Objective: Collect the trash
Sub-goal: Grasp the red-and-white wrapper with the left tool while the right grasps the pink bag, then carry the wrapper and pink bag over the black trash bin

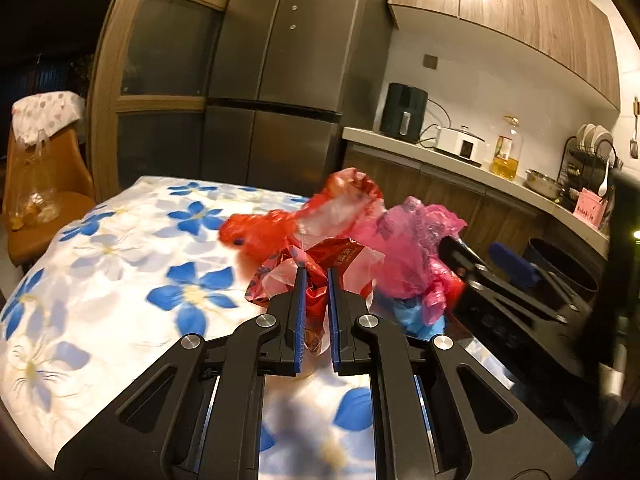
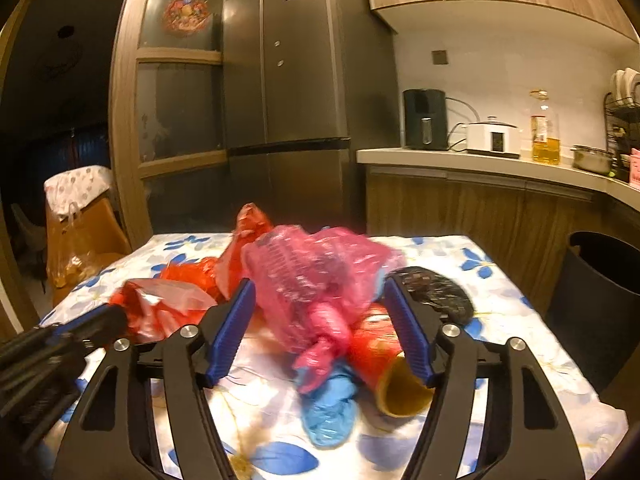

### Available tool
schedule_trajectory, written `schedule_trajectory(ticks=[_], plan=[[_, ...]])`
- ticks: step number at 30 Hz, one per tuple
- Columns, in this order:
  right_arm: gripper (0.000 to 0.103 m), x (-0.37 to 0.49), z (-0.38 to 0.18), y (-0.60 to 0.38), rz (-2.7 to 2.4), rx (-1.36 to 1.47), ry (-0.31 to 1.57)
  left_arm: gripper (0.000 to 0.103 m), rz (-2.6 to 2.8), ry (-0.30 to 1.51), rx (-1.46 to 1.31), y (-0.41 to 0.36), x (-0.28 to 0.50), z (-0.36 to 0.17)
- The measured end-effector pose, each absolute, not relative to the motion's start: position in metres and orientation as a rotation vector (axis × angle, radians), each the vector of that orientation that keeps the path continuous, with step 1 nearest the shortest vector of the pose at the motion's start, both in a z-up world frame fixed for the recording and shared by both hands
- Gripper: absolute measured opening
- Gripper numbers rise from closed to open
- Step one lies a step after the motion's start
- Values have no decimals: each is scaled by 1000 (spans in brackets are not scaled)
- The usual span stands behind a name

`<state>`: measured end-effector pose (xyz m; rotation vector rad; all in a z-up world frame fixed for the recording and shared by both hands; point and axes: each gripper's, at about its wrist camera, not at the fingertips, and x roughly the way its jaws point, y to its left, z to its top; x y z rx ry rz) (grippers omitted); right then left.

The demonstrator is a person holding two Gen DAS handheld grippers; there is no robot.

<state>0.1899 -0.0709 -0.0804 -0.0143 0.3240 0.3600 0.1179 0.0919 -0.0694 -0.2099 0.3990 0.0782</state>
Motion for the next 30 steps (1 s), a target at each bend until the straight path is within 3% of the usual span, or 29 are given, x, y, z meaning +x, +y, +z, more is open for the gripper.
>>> schedule_trajectory(ticks=[5,8,11,12,14,24,26,27,28,30], plan=[[54,203,-87,-49,372,-67,329,9,109,406,-222,108,109,-71],[44,209,-93,-41,369,-86,345,9,116,405,-228,114,103,-73],[24,213,-99,-37,371,-98,365,9,123,393,-218,115,100,-70],[12,213,-100,-37,377,-98,369,9,125,391,-215,116,100,-70],[3,210,-98,-38,389,-92,361,9,126,394,-216,114,100,-70],[1,183,-75,-54,418,-66,297,9,118,378,-227,109,93,-63],[11,184,-77,-56,411,-64,306,9,117,377,-225,107,90,-62],[47,186,-78,-56,410,-62,318,9,117,376,-224,107,89,-62],[70,186,-79,-57,417,-48,318,9,119,376,-224,107,87,-62],[65,187,-82,-54,421,-56,317,9,121,377,-227,107,86,-63]])
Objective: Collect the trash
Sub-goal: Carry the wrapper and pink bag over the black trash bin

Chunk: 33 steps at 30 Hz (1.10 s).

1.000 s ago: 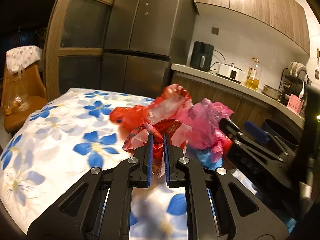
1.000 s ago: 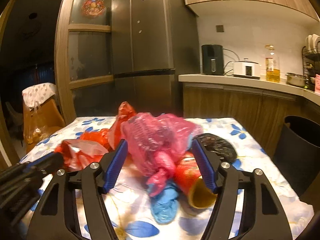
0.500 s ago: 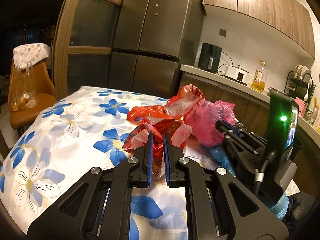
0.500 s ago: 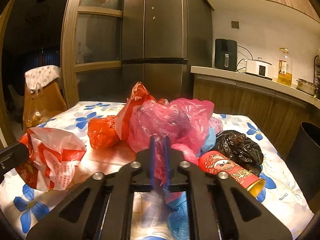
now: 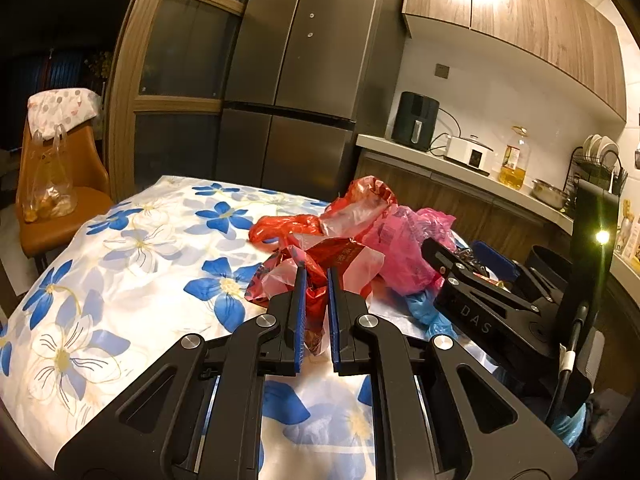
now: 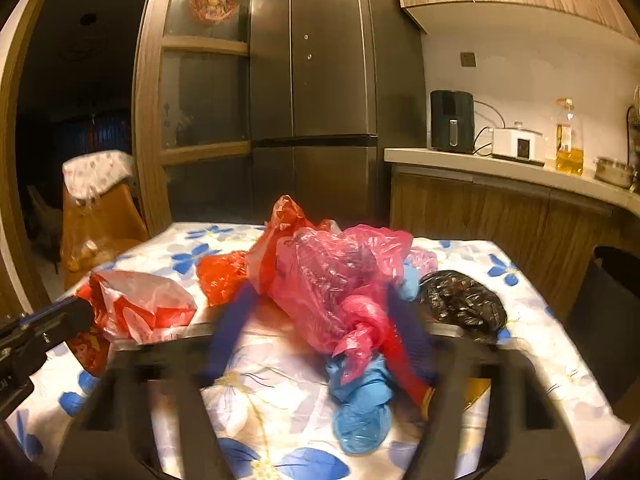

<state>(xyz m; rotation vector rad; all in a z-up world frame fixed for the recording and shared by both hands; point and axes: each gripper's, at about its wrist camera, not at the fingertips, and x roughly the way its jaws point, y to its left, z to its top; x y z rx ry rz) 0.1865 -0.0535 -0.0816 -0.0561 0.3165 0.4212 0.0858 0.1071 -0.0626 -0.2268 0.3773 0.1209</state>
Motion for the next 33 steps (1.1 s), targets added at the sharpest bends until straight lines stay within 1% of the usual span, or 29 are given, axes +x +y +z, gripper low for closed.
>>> schedule_trajectory(ticks=[1,3,13,14,15,16,18,22,29,33], plan=[[57,188,-83,-49,409,-86,313,9,123,378,-227,108,85,-63],[51,193,-87,-44,394,-111,316,9,127,376,-228,109,85,-62],[49,221,-102,-27,379,-135,384,9,140,379,-253,122,91,-63],[44,224,-104,-27,379,-132,394,9,139,380,-255,123,92,-64],[23,226,-105,-26,376,-131,405,9,138,380,-255,123,92,-64],[11,227,-106,-27,373,-128,420,9,138,381,-253,122,92,-65],[4,229,-107,-30,384,-110,434,9,137,382,-253,121,92,-65],[2,221,-102,-38,399,-82,414,9,137,381,-250,119,90,-65],[2,176,-68,-57,458,-25,305,9,130,359,-232,111,84,-56],[2,157,-56,-69,468,-10,281,9,114,340,-216,99,81,-49]])
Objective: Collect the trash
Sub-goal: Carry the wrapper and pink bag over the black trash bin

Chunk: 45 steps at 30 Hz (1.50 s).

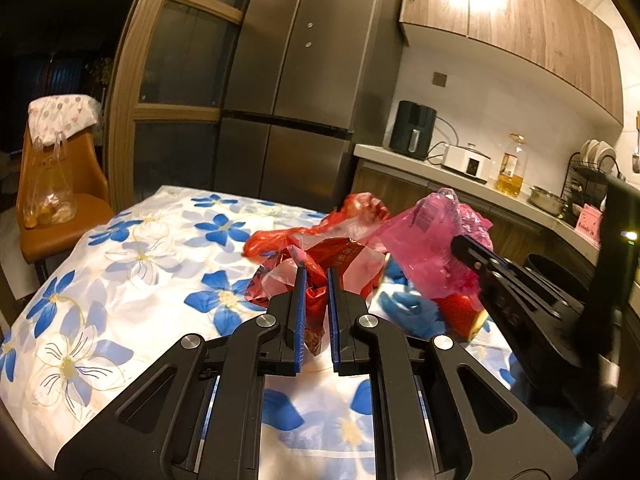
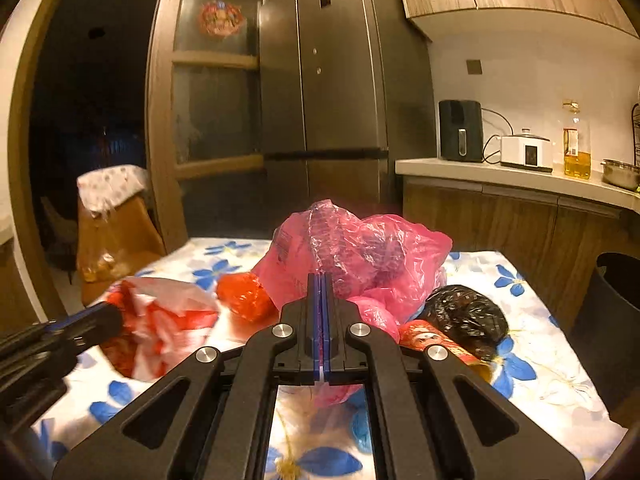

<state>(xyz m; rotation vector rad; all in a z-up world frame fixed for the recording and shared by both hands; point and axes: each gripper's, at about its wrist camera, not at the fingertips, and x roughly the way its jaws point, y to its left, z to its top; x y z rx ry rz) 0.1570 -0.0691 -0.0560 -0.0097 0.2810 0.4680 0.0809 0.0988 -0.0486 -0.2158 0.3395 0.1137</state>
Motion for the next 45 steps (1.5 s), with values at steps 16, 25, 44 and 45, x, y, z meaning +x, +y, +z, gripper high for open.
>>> schedule_trajectory(ticks=[16,25,44,45], plan=[[1,123,-39,-157,350,25,236,9,-17,292,-145,26,94,-23],[1,123,-33,-210,233,51,205,9,-126,270,-103,-29,112,-12],[1,148,-32,-321,-14,83,192,9,-315,273,-61,-150,178,0],[1,150,-33,-325,-21,87,192,9,-325,273,-62,-158,183,1]])
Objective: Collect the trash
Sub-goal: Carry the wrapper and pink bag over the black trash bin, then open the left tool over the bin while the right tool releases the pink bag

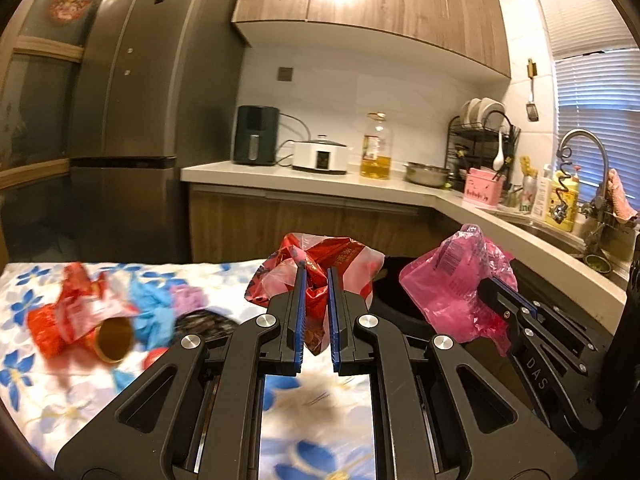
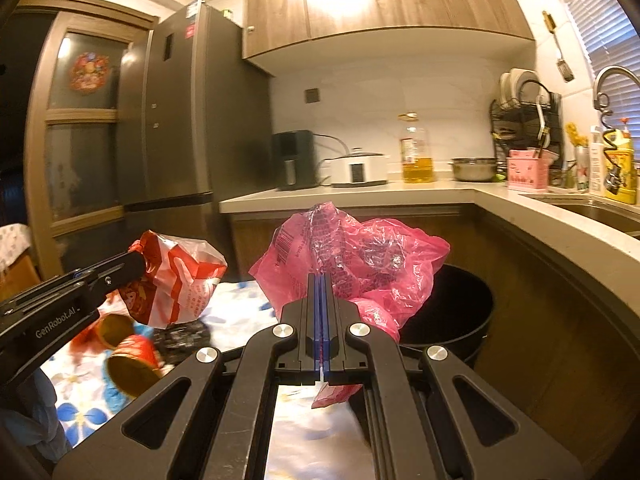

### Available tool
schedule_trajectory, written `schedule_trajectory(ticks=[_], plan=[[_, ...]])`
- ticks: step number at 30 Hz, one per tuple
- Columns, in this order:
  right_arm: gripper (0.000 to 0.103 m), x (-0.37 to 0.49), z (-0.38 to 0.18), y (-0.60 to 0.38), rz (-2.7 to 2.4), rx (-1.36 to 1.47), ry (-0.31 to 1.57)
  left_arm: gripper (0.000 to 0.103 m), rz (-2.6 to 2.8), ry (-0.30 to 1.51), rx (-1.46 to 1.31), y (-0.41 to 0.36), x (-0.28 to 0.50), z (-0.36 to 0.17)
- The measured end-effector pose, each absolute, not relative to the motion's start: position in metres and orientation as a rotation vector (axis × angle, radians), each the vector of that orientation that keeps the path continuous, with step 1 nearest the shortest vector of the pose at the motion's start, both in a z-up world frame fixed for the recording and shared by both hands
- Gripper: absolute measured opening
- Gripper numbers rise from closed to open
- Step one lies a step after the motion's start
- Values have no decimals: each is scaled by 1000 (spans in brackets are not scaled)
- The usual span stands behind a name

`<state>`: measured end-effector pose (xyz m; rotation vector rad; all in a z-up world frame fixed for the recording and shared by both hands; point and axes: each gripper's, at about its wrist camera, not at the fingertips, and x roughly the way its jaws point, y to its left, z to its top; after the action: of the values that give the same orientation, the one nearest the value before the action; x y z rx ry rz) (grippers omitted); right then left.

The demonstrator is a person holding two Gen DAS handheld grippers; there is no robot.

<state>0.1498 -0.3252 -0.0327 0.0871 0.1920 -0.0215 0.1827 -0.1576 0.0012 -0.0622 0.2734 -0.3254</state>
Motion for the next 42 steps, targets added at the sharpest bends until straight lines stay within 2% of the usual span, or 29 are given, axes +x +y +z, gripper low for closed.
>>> schedule_trajectory(ticks=[17,42], plan=[[1,185,-32,-390,-138,104,175,9,-421,290,-71,-246,246,3],[1,227,-48,-413,-143,102,227,10,-477,354,-75,-284,303,-27]])
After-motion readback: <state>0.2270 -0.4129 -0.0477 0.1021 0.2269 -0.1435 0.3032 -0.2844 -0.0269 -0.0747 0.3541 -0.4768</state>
